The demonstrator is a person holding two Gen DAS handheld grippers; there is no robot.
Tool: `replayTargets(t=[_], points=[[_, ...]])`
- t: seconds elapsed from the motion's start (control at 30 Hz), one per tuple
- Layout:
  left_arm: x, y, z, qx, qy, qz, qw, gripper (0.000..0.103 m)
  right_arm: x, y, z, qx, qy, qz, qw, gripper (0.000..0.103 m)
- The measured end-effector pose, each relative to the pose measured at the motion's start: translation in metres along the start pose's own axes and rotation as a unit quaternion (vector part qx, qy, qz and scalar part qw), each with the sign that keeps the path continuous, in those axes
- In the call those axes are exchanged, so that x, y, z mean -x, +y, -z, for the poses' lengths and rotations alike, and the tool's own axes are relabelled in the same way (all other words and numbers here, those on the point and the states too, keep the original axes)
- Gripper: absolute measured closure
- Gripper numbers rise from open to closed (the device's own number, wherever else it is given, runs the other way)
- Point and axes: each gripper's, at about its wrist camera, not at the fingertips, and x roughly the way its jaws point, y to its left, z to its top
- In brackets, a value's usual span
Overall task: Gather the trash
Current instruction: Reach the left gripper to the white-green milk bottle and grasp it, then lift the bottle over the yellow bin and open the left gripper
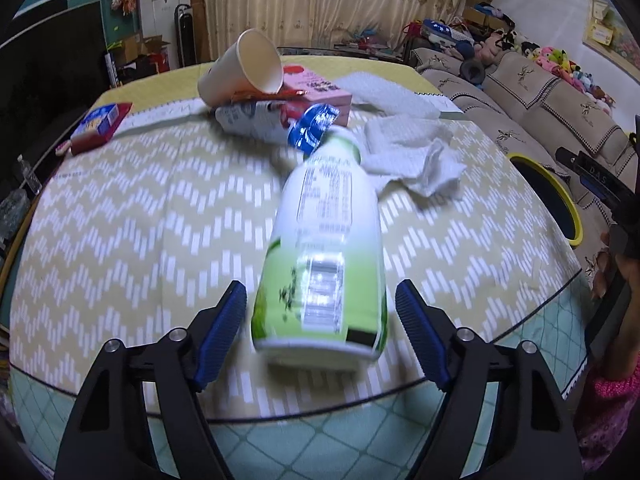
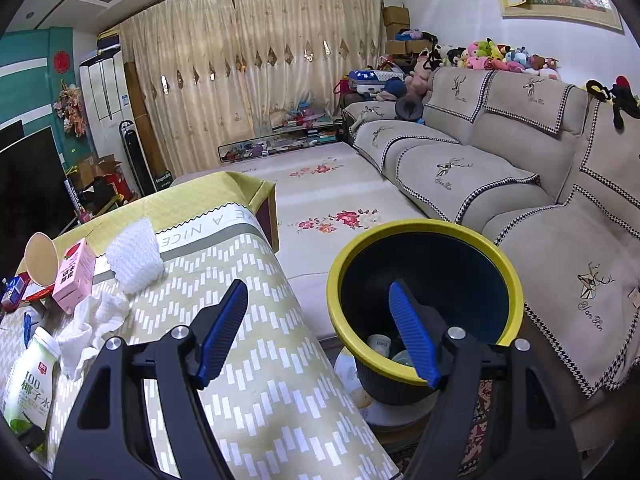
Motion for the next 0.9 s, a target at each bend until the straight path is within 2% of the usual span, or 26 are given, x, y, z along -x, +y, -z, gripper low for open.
replayTargets(t=[0.23, 0.3, 0.4, 0.57, 0.9], points=[[0.002, 0.008, 0.008, 0.031, -0.022, -0.004, 0.9993, 0.038, -0.001, -0.002, 0.000, -0.001, 0.003, -0.002, 1.000, 0.034], [0.005, 0.010, 0.009, 0.037, -0.029, 0.003, 0.9989, 0.047, -0.001, -0.002, 0.000, -0.002, 0.003, -0.003, 1.000, 0.034], [0.014, 0.010, 0.009, 0.032, -0.045, -0.001, 0.9985, 0.048, -0.001, -0.002, 0.000, -0.001, 0.003, -0.002, 1.000, 0.034], [0.044, -0.005, 0.002, -0.030, -0.111, -0.047, 0.9923, 0.049, -0.001, -0.002, 0.000, -0.001, 0.004, -0.003, 1.000, 0.034], [0.065, 0.006, -0.021, -0.051, -0.160, -0.083, 0.9823, 0.050, -0.002, -0.003, 0.001, -0.003, 0.005, -0.005, 1.000, 0.034]])
